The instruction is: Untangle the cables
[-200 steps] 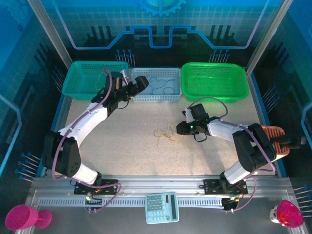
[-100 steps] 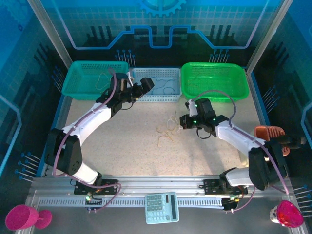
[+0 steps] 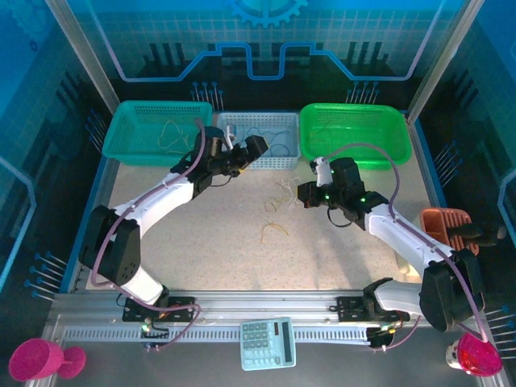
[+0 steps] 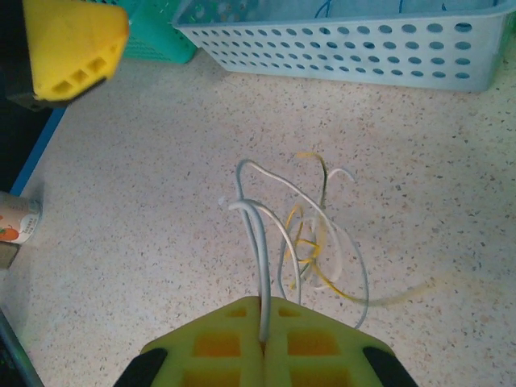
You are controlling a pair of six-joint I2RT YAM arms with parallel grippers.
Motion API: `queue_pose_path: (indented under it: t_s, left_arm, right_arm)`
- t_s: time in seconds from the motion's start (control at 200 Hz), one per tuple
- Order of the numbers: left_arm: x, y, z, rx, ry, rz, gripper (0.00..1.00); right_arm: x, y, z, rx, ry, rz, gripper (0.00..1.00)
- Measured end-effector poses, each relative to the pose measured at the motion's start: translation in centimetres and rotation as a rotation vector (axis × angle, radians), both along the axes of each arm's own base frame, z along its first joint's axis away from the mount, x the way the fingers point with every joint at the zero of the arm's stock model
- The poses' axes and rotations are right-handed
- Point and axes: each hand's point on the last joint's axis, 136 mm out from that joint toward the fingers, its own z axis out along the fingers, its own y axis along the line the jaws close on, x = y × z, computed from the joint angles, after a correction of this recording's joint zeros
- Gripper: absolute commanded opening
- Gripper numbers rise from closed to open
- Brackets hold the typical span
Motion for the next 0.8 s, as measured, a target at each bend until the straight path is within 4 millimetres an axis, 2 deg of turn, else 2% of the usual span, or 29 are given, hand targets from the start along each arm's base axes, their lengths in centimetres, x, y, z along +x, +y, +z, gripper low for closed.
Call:
queue_pose_path:
  t_s: [0.155, 0.335, 0.515, 0.8]
  left_arm:
    - [-0.8, -0.9, -1.0, -0.006, 0.012, -0.033, 0.99]
    - [-1.5, -1.5, -1.7, -0.04, 0.01, -0.058, 0.94]
    - [-1.9, -1.9, -3.0, -0.063, 0.032, -0.066, 0.92]
    - [-1.9, -2.9, -3.6, -0.083, 0.03, -0.083, 0.91]
  right_arm:
    - [0.0, 0.1, -0.1, 0.018, 0.001, 0.005, 0.0]
    - [0.0, -0.3, 0.1, 0.047, 0.002, -0.003, 0.0]
    - [-0.1, -0.6, 1.8, 0.101, -0.041, -0.007, 0.0]
    - [-0.3, -0.5, 4.2, 0.178, -0.101, 0.009, 0.0]
